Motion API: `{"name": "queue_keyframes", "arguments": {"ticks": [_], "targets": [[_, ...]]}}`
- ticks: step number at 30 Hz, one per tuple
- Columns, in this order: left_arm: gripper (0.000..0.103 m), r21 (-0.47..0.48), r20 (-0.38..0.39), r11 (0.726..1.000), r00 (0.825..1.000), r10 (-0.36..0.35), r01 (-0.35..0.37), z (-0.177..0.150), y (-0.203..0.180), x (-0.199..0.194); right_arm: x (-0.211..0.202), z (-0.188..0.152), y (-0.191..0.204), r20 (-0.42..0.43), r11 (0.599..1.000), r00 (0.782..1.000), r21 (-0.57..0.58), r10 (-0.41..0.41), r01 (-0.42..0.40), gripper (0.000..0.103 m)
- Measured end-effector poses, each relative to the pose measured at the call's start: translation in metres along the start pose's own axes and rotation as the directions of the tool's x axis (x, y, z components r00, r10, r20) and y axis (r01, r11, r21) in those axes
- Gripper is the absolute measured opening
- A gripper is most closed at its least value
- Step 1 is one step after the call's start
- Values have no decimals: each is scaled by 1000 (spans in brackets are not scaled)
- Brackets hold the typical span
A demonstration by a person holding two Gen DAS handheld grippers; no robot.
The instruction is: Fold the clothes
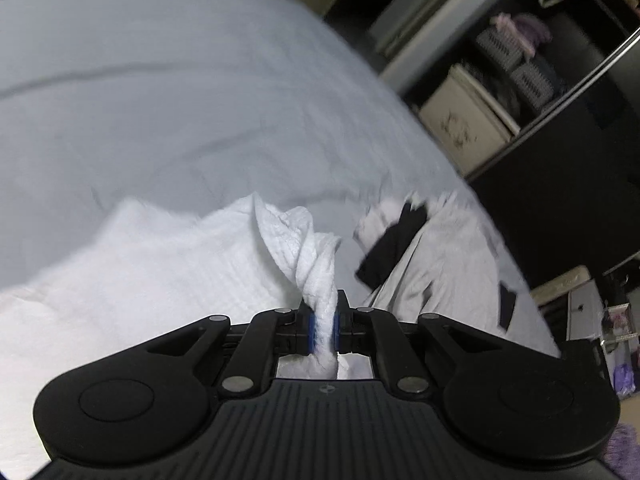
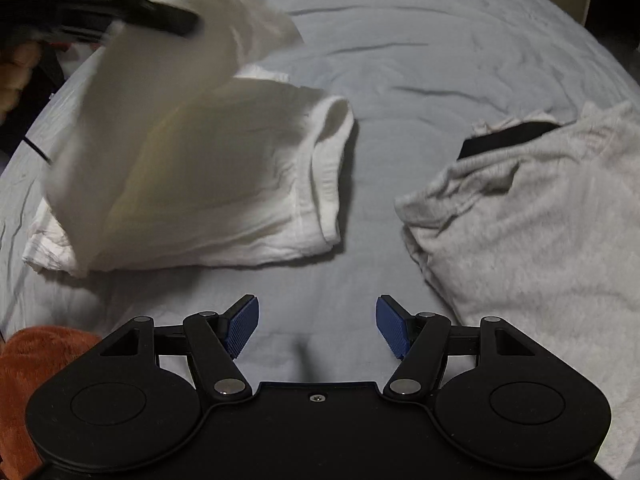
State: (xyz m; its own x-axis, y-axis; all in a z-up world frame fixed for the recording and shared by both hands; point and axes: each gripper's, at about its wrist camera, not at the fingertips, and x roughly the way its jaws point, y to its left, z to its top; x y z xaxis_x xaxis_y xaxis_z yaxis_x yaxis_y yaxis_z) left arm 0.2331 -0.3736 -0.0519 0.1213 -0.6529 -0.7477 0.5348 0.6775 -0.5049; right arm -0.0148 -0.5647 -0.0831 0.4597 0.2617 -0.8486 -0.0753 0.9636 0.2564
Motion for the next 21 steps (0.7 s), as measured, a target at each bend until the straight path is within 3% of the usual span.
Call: {"name": "queue_keyframes", "arguments": {"ticks": [4,6,8,12,17,21], "targets": [[24,18,-52,1000,999,-13,14,-8,4,17,7,-4,-5,-25,1000,1000,-10,6,-6,63],[41,7,-74,998,996,-58,59,-13,0,22,9,-4,-6,-31,1000,1000,-17,4,-4,63],[50,4,-74,996,993,-89,90,-18,-6,22,11,-5,-7,-36,1000,999,-23,3,-4,63],[50,53,-53,995,995,-86,89,-22,-16,9,9,-1,-3,-23,999,1000,-33,11,-11,63],[47,166,-15,985,999,42,-39,-36,-14,-23,0,5,13,29,997,999,-75,21,-19,63],[43,214,14,963,986,168,-167,-57,10,-60,1,10,27,41,991,999,-133,16,-11,63]]}}
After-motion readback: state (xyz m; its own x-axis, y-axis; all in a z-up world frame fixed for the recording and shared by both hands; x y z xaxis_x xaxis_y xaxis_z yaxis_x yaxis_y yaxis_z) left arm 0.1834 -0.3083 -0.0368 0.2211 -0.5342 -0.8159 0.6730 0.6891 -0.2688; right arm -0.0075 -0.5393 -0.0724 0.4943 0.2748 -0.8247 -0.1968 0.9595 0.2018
